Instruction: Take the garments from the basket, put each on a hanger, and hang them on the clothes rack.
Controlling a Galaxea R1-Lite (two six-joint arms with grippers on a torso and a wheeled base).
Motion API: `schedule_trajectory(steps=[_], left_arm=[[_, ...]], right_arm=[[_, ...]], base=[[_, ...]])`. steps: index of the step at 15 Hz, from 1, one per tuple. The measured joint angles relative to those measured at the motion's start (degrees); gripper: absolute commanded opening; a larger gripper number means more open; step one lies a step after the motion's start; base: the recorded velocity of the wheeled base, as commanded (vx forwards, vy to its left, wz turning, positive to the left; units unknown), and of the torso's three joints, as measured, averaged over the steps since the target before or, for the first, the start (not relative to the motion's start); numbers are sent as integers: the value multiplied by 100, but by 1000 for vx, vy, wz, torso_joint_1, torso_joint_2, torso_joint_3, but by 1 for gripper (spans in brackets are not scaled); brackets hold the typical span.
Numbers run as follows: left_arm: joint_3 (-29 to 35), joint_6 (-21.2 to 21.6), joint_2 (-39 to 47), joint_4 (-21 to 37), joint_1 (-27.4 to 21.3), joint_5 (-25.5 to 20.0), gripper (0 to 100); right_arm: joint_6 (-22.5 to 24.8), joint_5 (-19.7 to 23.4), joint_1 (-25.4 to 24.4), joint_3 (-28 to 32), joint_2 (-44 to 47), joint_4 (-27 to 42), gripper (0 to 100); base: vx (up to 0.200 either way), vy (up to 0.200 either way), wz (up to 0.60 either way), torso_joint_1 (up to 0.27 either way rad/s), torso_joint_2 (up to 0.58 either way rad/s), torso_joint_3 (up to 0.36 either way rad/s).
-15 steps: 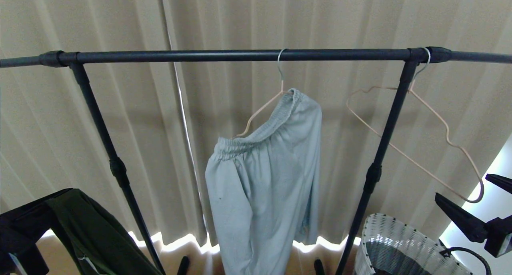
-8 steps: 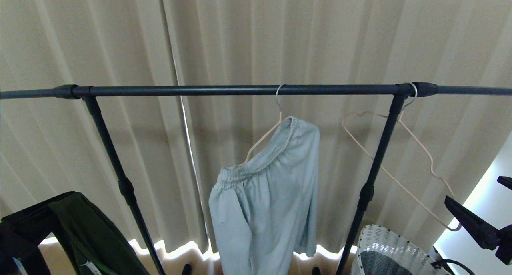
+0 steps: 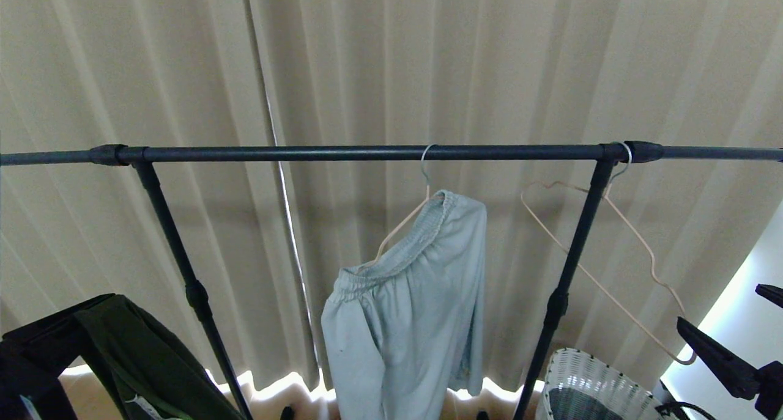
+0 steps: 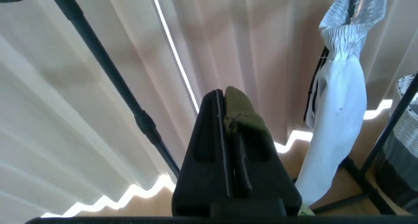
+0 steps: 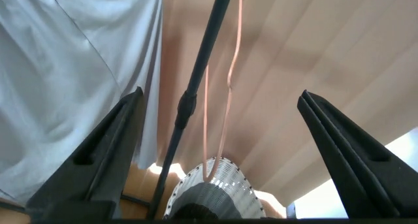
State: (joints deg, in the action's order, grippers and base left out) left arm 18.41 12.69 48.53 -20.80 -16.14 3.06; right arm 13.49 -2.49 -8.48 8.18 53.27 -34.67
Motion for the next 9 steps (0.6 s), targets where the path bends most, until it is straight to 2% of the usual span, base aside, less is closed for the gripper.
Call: schedule_trajectory(steps=[3,5,9], left_arm=[[55,-7,-101,-5,5,-5,0],[85,2,-151,-5,-11,-11,0],[124,13,-112,-233,-48,-489,0]], right_arm=[[-23,-33,48,35,-66,251,100],[-34,-35,179,341,-102,761,100],[-200,-27,463,1927,67,2873,100]], base=[[0,0,0,0,0,0],[0,0,0,0,0,0],[0,0,0,0,0,0]])
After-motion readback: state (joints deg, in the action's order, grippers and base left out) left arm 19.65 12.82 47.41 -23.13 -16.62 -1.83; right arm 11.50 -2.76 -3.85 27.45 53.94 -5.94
